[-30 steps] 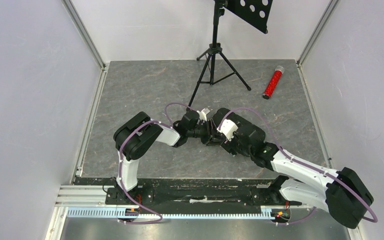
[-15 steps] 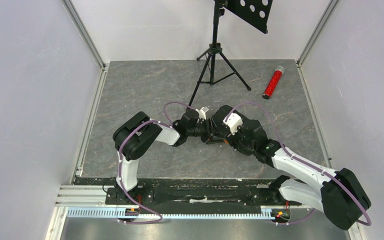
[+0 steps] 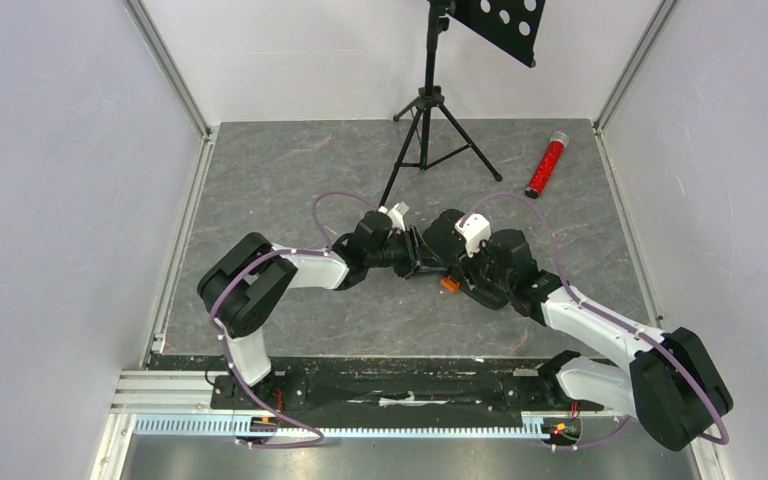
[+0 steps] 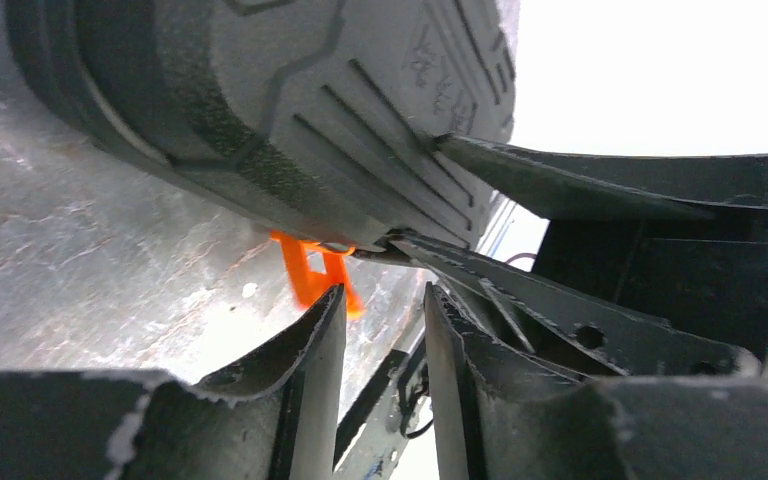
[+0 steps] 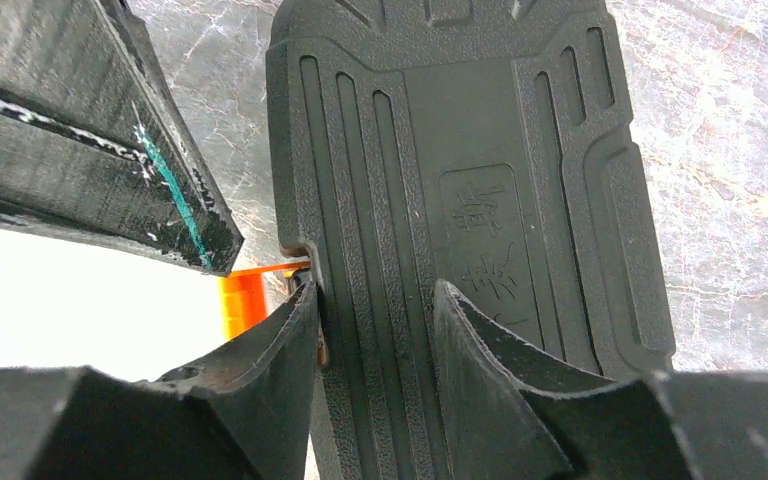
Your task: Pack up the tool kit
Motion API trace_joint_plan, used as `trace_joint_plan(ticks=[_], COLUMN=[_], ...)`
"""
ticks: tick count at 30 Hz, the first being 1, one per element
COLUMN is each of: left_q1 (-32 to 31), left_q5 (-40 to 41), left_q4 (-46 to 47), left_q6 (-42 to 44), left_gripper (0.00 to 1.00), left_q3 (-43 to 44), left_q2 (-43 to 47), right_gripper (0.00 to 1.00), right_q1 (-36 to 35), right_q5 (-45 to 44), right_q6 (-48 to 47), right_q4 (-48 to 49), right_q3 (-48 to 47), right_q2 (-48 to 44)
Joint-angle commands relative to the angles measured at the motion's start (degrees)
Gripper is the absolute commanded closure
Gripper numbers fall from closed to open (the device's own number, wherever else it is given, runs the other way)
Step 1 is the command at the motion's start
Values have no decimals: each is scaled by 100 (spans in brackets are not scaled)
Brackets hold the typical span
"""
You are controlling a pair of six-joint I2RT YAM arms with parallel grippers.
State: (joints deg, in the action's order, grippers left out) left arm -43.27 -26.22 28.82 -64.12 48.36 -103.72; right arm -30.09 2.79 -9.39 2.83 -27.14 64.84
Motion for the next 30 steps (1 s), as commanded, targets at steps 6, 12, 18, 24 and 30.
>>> trace_joint_plan(ticks=[6, 12, 18, 24, 30], left_q1=[-314, -310, -314, -393, -463], left_q5=[100, 358, 628, 435, 329], left_q4=[-722, -1230, -1443, -1476, -1512], left_q6=[532, 1203, 2453, 2889, 2954], left_gripper=[68, 62, 53, 52, 61], left_q3=[106, 345, 756, 995, 1087], left_q2=[-90, -113, -488, -779, -1027], right_gripper=[57, 56, 56, 56, 56], right_q1=[126, 144, 144, 148, 153], right_q5=[-123, -13, 179, 318, 445], right_q6=[253, 214, 183, 251, 282], right_q4=[-905, -935, -917, -813, -727], right_q3=[173, 139, 70, 46, 59], right_q2=[346, 315, 270, 327, 351])
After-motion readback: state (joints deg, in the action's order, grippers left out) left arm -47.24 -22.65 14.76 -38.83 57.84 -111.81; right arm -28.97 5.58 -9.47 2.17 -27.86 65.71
